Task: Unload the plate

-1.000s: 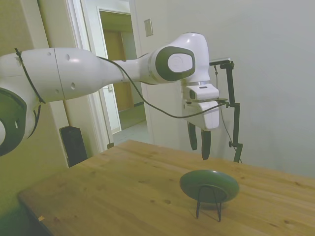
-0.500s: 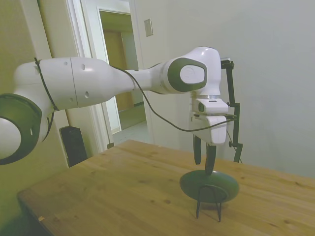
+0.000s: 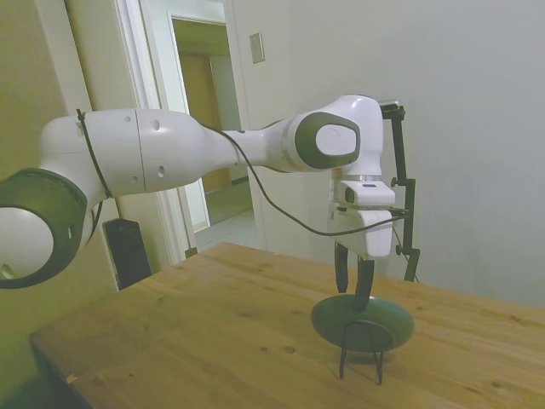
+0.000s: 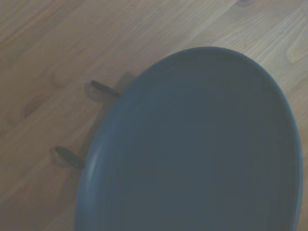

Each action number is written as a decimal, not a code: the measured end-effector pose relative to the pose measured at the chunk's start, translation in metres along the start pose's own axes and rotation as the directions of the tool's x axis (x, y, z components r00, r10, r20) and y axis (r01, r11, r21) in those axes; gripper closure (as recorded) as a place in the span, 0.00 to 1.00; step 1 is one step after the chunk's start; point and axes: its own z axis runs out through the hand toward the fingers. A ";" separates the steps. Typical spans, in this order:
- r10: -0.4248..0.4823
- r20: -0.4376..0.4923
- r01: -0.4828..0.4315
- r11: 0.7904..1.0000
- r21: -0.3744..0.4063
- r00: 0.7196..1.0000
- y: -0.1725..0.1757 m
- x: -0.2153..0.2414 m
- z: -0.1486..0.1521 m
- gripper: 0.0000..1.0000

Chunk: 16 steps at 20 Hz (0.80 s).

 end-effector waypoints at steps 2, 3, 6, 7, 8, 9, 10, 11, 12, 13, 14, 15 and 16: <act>-0.002 0.001 0.002 1.000 -0.004 1.000 -0.001 -0.001 0.002 1.00; -0.003 0.002 0.003 1.000 -0.005 1.000 -0.002 -0.001 0.003 1.00; -0.007 0.008 0.007 1.000 -0.015 1.000 -0.003 -0.004 0.008 1.00; -0.009 0.010 0.009 1.000 -0.019 1.000 -0.003 -0.005 0.010 1.00; -0.009 0.012 0.010 1.000 -0.023 1.000 -0.004 -0.005 0.012 1.00; -0.010 0.013 0.010 1.000 -0.026 1.000 -0.004 -0.006 0.014 1.00; -0.010 0.014 0.011 1.000 -0.026 1.000 -0.004 -0.006 0.014 1.00; -0.010 0.014 0.011 1.000 -0.026 1.000 -0.003 -0.006 0.014 1.00; -0.010 0.015 0.011 1.000 -0.026 1.000 -0.003 -0.006 0.013 1.00; -0.011 0.015 0.011 1.000 -0.026 1.000 -0.002 -0.007 0.013 1.00; -0.011 0.016 0.011 1.000 -0.026 1.000 -0.001 -0.007 0.012 1.00; -0.010 0.017 0.011 1.000 -0.026 1.000 0.001 -0.007 0.012 1.00; -0.010 0.018 0.010 1.000 -0.025 1.000 0.002 -0.008 0.011 1.00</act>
